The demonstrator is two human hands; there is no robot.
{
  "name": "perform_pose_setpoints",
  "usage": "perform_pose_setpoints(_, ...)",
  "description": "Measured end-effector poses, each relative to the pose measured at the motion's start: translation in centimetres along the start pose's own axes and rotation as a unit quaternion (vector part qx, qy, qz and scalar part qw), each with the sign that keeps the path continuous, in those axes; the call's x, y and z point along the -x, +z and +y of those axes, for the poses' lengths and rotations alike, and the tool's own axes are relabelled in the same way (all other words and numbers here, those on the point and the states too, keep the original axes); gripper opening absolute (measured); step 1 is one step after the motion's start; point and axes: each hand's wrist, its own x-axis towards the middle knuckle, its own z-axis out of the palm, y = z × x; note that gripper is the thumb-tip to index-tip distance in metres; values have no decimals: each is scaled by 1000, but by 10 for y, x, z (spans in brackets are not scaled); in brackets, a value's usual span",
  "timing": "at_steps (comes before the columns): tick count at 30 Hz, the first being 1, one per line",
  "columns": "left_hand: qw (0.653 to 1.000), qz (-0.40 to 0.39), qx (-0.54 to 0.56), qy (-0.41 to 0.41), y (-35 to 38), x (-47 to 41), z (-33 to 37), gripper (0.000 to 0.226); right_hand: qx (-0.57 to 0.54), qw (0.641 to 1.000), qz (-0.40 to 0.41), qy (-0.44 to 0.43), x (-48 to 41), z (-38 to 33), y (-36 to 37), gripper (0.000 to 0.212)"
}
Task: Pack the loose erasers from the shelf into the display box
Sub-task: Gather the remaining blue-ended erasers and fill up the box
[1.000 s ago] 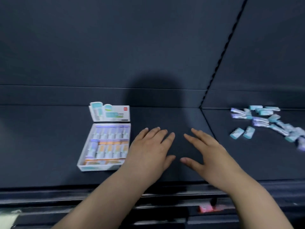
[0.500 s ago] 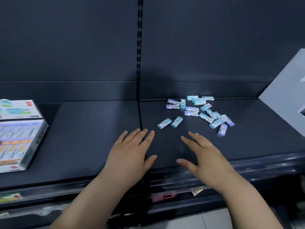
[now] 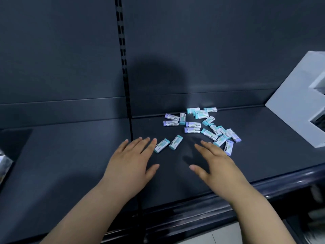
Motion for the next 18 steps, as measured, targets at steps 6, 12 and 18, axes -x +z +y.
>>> perform_pose_setpoints(6, 1000, -20, -1, -17, 2, -20, 20, 68, 12, 1000, 22, -11, -34, 29, -2, 54)
perform_pose_setpoints(12, 997, 3, -14, -79, 15, -40, 60, 69, 19, 996, 2, -83, -106, 59, 3, 39)
perform_pose_setpoints(18, 987, 35, -27, -152, 30, -50, 103, 67, 37, 989, -53, -131, -159, 72, 9, 29)
